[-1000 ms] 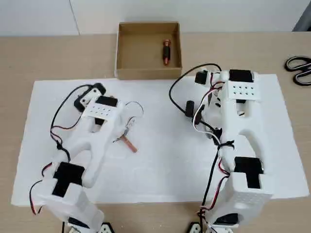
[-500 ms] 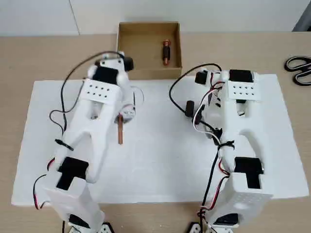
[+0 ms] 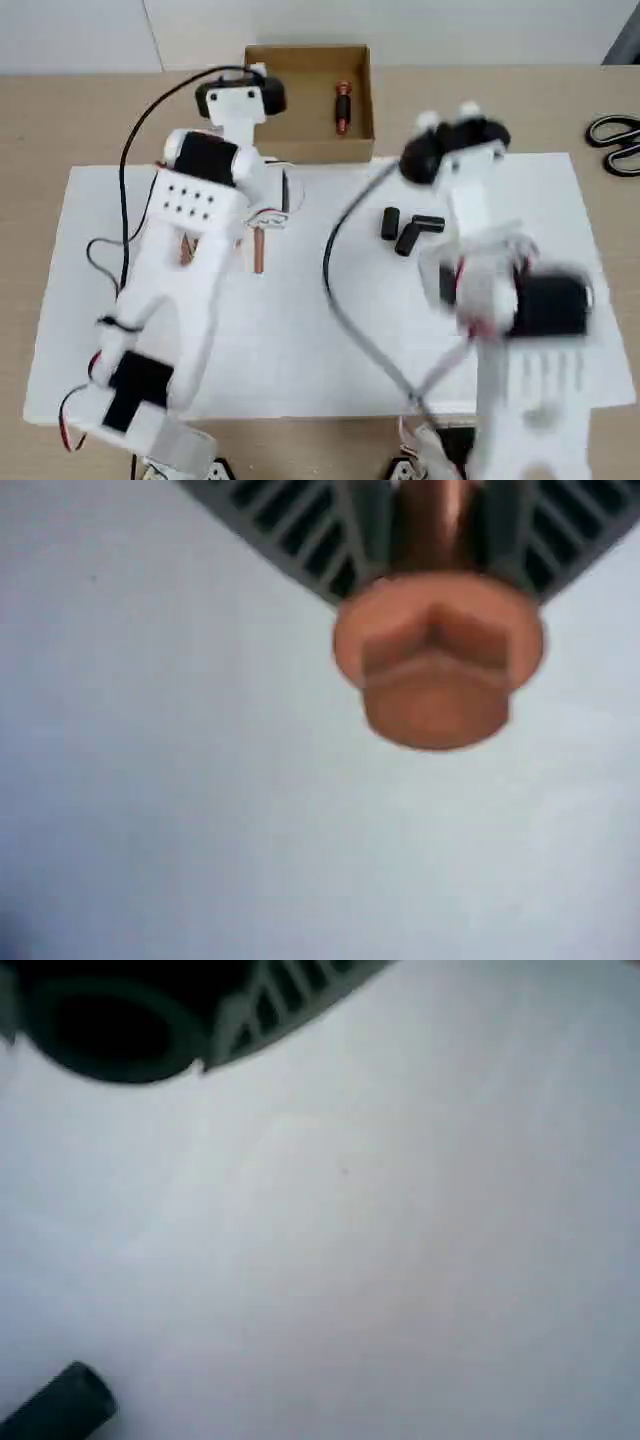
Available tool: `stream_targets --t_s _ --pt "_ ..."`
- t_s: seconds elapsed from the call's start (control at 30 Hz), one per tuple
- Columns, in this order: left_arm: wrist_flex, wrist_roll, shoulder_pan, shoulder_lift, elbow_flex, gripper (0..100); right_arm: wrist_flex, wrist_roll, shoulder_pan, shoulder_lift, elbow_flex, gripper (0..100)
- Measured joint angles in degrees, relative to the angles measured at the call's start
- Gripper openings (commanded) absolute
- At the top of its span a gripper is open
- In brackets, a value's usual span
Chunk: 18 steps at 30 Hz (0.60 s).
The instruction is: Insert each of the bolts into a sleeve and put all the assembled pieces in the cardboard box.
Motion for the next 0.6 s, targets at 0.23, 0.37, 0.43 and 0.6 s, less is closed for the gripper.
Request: stream_targets --t_s 0.23,0.37,0.43,0.6 --pt "-0.35 0.0 0.88 -5.19 0.0 1 -12.4 0.0 0.88 -20.22 22.59 0.4" --pt "-1.93 1.93 0.97 -5.27 0.0 1 -24.53 0.0 0.09 -29.63 36.04 0.4" --pt "-3.43 2.81 0.97 -5.27 0.0 1 -30.86 0.0 -1.41 -33.58 42.81 0.4" --pt "-8.18 5.54 1.05 -5.27 0.0 1 -40.53 0.0 -5.98 -41.58 57.23 0.4"
